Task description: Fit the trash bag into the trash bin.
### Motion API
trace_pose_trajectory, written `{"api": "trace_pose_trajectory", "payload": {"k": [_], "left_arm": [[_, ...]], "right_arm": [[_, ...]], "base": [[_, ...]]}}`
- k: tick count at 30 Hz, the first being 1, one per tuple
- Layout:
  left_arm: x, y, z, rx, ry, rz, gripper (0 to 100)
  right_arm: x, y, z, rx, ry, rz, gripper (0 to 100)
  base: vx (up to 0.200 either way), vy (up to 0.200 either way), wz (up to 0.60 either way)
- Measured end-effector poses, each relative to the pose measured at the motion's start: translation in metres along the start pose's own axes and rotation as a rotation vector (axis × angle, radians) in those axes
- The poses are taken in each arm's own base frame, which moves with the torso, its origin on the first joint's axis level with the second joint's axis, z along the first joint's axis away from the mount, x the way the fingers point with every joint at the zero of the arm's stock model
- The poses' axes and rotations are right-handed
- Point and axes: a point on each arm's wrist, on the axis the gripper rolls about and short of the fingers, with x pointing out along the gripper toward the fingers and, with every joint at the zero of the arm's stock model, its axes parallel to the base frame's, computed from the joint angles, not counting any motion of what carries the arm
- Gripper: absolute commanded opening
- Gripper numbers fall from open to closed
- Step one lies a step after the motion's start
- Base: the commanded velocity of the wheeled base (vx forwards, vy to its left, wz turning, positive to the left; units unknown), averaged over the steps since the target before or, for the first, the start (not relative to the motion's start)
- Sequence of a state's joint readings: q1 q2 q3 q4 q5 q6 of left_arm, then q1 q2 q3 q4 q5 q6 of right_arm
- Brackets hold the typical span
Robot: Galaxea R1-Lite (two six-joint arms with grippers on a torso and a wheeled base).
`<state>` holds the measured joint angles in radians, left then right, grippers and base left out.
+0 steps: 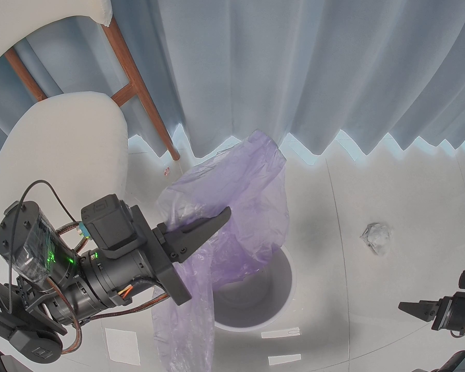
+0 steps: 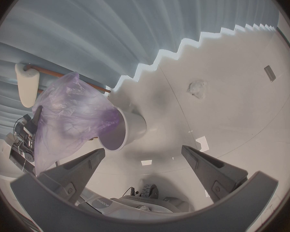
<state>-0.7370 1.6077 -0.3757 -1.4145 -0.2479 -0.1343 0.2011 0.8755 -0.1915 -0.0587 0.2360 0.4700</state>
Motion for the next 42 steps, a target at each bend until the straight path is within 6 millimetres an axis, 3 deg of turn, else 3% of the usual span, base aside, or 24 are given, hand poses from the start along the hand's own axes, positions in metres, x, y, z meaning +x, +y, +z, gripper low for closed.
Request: {"api": "trace_pose_trajectory", "payload": {"k": [10, 18, 25, 31, 42], "left_arm": [[0.003, 0.002, -0.002, -0.001, 0.004, 0.005, 0], [0.002, 0.004, -0.002, 0.007, 0.006, 0.014, 0], [-0.001, 0.019, -0.001, 0.017, 0.005, 0.068, 0], [-0.002, 0.043, 0.007, 0.039, -0.024, 0.137, 0], [-0.005, 0.054, 0.010, 0.048, -0.023, 0.107, 0]], "right_arm": [[0.045, 0.003, 0.028, 0.021, 0.087, -0.015, 100], [0.074, 0.005, 0.040, 0.030, 0.159, -0.035, 100], [0.101, 0.010, 0.054, 0.020, 0.182, -0.029, 100], [0.119, 0.022, 0.055, -0.026, 0.182, 0.023, 100], [0.159, 0.047, 0.052, -0.057, 0.166, 0.031, 100]], "base": [[-0.120, 0.000, 0.00], [0.000, 0.000, 0.00], [0.000, 0.000, 0.00], [0.000, 0.000, 0.00], [0.000, 0.000, 0.00]]}}
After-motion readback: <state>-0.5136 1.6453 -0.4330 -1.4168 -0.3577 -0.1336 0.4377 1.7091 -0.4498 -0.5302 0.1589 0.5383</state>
